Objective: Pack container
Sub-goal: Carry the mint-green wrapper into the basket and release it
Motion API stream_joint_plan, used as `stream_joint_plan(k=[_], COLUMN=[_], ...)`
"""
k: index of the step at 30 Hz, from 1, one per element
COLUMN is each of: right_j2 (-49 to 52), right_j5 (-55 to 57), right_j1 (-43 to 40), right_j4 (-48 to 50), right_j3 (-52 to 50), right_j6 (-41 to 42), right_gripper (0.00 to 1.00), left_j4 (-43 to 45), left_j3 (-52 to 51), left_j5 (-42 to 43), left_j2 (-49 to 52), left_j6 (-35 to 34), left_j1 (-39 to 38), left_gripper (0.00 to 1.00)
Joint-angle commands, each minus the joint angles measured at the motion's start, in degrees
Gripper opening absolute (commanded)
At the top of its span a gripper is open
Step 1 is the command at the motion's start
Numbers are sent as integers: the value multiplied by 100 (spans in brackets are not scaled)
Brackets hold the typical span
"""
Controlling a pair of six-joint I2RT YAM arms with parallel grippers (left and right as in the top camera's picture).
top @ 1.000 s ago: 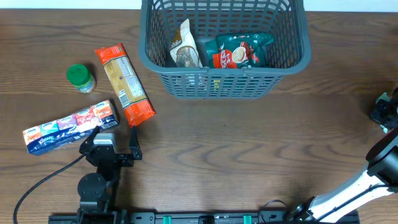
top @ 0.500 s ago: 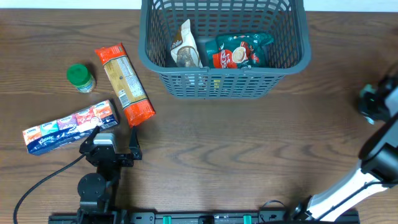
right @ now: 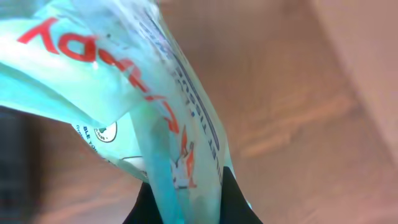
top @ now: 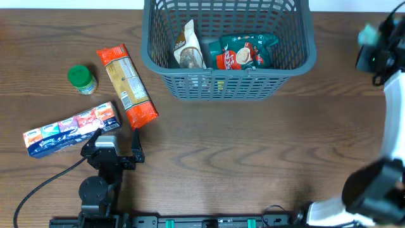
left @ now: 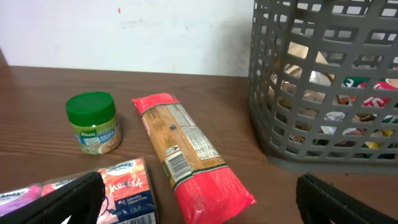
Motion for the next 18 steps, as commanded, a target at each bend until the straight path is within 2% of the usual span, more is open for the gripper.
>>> stream_joint_plan(k=[1,9,14,18], right_j2=[-520,-979,-767,-487], right_j5=[-435,-428,-35,188], right_j1=[546,2149,3069,3497], right_j4=[-52,-212,-304,-363], right_j3=[238,330,330,330], right_j6=[-125,-125,-267,-420], right_gripper=[1,1,1,1], left_j4=[-81,-81,-81,-81], left_j3=[-157,-157,-157,-157], left_j5=[-24,-24,-24,-24], left_j2=[-24,-24,-24,-24], left_j6=[-7,-7,-7,-7], left_j1=[-17,-17,-17,-17], left_gripper=[98,98,98,99])
